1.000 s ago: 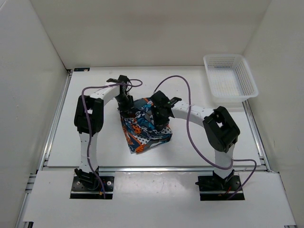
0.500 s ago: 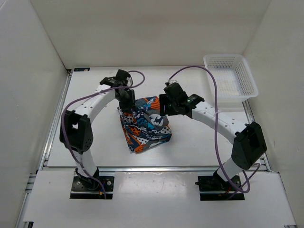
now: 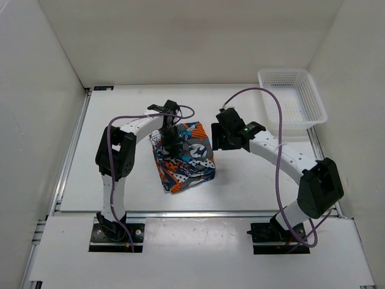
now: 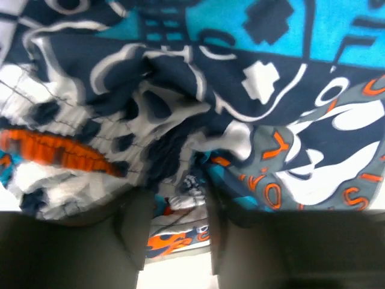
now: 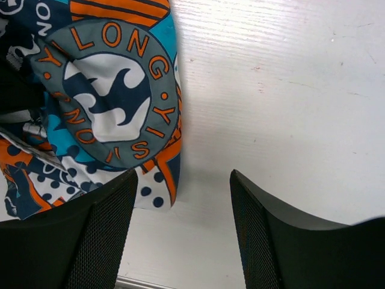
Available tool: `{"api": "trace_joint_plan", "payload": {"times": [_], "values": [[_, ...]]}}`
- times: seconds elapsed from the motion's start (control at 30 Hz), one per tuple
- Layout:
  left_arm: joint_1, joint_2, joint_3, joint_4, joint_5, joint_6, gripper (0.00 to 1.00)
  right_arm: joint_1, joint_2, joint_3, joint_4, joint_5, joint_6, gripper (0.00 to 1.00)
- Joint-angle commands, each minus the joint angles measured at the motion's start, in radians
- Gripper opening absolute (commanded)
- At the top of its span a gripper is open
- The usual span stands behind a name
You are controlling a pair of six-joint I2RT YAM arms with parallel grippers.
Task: Fold and stack the shorts
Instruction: Fold the shorts
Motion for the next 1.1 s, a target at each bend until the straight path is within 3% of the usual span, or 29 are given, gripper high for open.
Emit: {"api": "trace_joint_plan", "payload": {"times": [0.0,0.03,0.07,0.43,0.73,0.9,1.0,1.07], "values": [[0.003,-0.015,0.06,0.022,-0.031,-0.002,0.22,-0.017,-0.053,-0.013,0.003,0.006,-0.01,0.68],[0.003,-0.015,0.07,0.022,-0.031,-0.002,0.11,-0.017,-0.053,-0.022,0.003,0.006,-0.01,0.68],[0.003,-0.035,0.07,0.011,-0.042,-0.002,0.1,-0.017,-0.053,-0.023,0.003,0.006,-0.01,0.68],[0.003,-0.21,0.134,-0.15,-0.085,-0.002,0.1,-0.036,-0.072,-0.041,0.003,0.006,-0.01,0.67],[0.073,-0.333,0.008,-0.181,-0.073,0.038,0.1,-0.036,-0.081,-0.05,0.003,-0.003,-0.01,0.67],[0.084,-0.333,-0.014,-0.225,-0.111,0.077,0.1,-0.036,-0.081,-0.059,0.003,-0.003,-0.01,0.67],[0.084,-0.333,-0.108,-0.195,-0.12,0.087,0.1,-0.036,-0.09,-0.068,0.003,-0.003,-0.01,0.67],[0.096,-0.324,-0.183,-0.154,-0.106,0.087,0.19,-0.036,-0.09,-0.078,0.003,-0.012,-0.01,0.67]]}}
